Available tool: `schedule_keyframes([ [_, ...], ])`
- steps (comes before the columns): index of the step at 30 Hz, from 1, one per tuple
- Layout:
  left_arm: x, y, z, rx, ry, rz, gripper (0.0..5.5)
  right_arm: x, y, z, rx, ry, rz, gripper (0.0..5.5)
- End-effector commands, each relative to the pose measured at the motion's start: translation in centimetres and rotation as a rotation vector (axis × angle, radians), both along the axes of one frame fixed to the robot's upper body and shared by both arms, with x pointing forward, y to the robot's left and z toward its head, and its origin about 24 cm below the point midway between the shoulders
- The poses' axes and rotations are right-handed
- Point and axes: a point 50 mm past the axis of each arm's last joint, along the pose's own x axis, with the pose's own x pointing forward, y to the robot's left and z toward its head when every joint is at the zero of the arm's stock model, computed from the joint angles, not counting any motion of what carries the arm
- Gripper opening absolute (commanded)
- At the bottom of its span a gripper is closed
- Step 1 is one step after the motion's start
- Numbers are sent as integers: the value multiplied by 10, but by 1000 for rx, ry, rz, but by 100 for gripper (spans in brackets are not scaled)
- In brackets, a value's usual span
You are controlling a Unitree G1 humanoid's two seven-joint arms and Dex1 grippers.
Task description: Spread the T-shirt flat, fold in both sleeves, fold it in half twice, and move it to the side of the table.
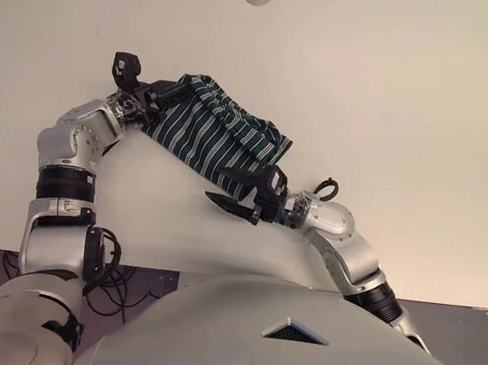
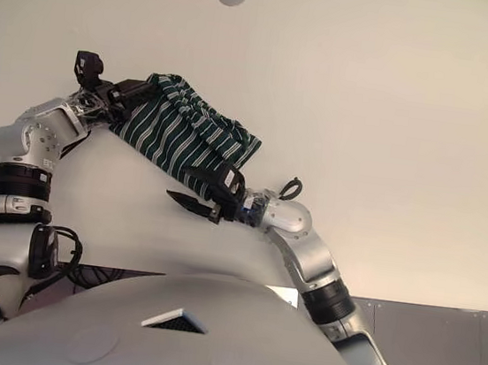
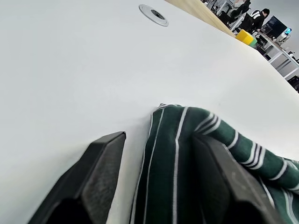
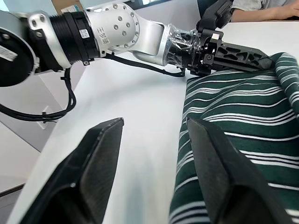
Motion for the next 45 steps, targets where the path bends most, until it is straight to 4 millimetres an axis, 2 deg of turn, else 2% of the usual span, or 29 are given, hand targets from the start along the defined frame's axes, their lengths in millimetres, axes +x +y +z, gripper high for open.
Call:
schedule_keyframes([
  [1,-17,-3,-25,32,130,-7,249,17,8,0,5,22,-99,247],
  [10,-18,-4,-25,35,127,-22,249,42,-9,-14,-62,54,-266,247],
  [17,-18,-4,-25,38,127,-23,249,53,-21,-9,-38,-2,-356,247],
  [20,-19,-3,-26,34,130,-22,249,58,-20,-11,-73,-20,-359,247],
  [24,-20,-6,-27,24,130,-28,249,62,-11,-24,-194,-37,-330,247],
  [29,-21,-7,-27,1,128,-21,249,72,-11,-32,-256,-37,-377,247],
  [31,-22,-7,-27,-19,112,-25,280,76,-13,-40,-328,-41,-391,247],
  [34,-21,-1,-22,-71,78,23,324,76,-31,-61,-508,-58,-381,247],
  [37,-14,18,-14,-131,20,164,372,76,-57,-75,-613,-39,-391,247],
  [40,-9,38,-9,-201,-24,304,399,80,-85,-80,-679,-29,-439,247],
  [43,-2,41,-2,-277,-80,357,442,87,-115,-81,-722,-10,-517,247],
  [45,6,39,10,-339,-192,393,442,91,-142,-79,-740,7,-610,247],
])
